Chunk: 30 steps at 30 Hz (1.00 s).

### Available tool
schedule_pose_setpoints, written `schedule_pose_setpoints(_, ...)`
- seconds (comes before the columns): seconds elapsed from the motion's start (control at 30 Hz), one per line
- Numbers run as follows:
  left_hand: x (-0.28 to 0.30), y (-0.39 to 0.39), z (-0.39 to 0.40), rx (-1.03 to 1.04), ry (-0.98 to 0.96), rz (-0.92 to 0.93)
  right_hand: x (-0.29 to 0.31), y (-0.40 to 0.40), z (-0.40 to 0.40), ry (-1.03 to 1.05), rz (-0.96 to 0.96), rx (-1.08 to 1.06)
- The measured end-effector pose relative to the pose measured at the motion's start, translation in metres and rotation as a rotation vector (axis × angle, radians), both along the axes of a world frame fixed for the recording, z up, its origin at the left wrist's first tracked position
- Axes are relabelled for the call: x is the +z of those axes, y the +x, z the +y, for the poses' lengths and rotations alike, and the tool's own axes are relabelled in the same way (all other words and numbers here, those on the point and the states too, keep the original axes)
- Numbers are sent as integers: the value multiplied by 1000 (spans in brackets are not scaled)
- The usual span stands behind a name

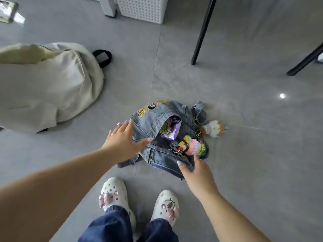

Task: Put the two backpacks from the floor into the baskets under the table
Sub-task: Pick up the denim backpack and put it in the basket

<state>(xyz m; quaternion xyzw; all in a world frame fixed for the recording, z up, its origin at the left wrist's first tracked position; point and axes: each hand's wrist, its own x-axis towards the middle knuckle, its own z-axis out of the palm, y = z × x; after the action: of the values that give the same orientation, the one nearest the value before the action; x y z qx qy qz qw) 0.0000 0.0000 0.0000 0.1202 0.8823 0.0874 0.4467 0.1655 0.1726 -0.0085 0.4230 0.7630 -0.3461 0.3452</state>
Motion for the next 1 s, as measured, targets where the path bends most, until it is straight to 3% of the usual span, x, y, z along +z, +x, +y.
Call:
schedule_pose_setpoints(0.2,-105,-29,6,-37,-16,48,-111,1,-3,62,-40,-380)
schedule_pose_setpoints(0.33,-146,-52,11,-90,-8,104,-151,-1,-6,87,-149,-498)
schedule_pose_setpoints(0.47,-172,-66,20,8,-19,95,-184,7,3,101,-250,-640)
schedule_pose_setpoints(0.57,-182,-75,26,154,-102,97,-196,14,4,-161,-263,-1053)
schedule_pose_setpoints(0.67,-184,-83,25,236,-91,23,-204,21,-2,-399,-224,-1288)
schedule_pose_setpoints(0.77,-181,-87,21,315,-1,-34,-201,17,-10,-358,-161,-1291)
schedule_pose_setpoints(0.9,-164,-79,27,329,53,-90,-166,8,-10,162,-150,-793)
schedule_pose_setpoints(1.0,-136,-62,33,362,124,-97,-120,2,-2,274,-46,-726)
